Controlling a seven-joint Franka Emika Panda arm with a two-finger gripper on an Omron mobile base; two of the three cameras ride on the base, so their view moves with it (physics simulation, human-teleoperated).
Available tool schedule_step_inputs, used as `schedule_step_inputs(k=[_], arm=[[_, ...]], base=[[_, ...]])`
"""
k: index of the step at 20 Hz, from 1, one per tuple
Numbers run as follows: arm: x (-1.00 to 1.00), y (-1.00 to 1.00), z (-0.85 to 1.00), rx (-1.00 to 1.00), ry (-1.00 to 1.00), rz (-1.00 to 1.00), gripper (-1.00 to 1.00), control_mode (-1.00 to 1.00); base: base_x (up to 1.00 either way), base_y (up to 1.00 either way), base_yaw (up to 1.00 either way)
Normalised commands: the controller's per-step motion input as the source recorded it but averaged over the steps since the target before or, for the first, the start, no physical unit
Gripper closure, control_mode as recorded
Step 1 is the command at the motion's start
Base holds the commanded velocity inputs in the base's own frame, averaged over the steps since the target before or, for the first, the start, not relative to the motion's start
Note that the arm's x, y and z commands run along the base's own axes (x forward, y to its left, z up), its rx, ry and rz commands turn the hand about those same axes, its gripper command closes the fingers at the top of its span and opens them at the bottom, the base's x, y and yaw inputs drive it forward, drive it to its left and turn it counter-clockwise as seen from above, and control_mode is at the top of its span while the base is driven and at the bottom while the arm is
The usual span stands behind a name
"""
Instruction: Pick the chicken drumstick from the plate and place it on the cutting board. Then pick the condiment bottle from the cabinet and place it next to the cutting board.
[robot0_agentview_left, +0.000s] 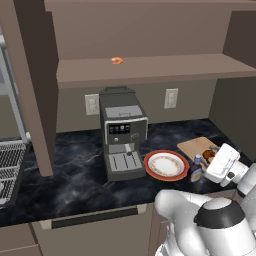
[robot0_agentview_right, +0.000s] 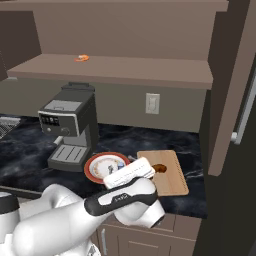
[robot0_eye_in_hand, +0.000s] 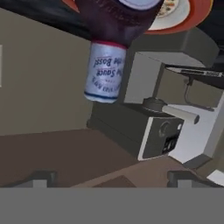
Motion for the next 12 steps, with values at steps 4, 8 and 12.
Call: schedule_step_inputs(k=[4,8,12], arm=[[-0.33,0.17,0.36,0.00,-0.06,0.00,-1.00,-1.00],[-0.27,0.22,0.36,-0.05,-0.04,0.00,-1.00,-1.00],[-0.29,0.20,0.37,-0.20,-0.05,-0.01,-1.00,-1.00]], base=[[0.00,0.00,0.00],[0.00,0.00,0.00],[0.00,0.00,0.00]])
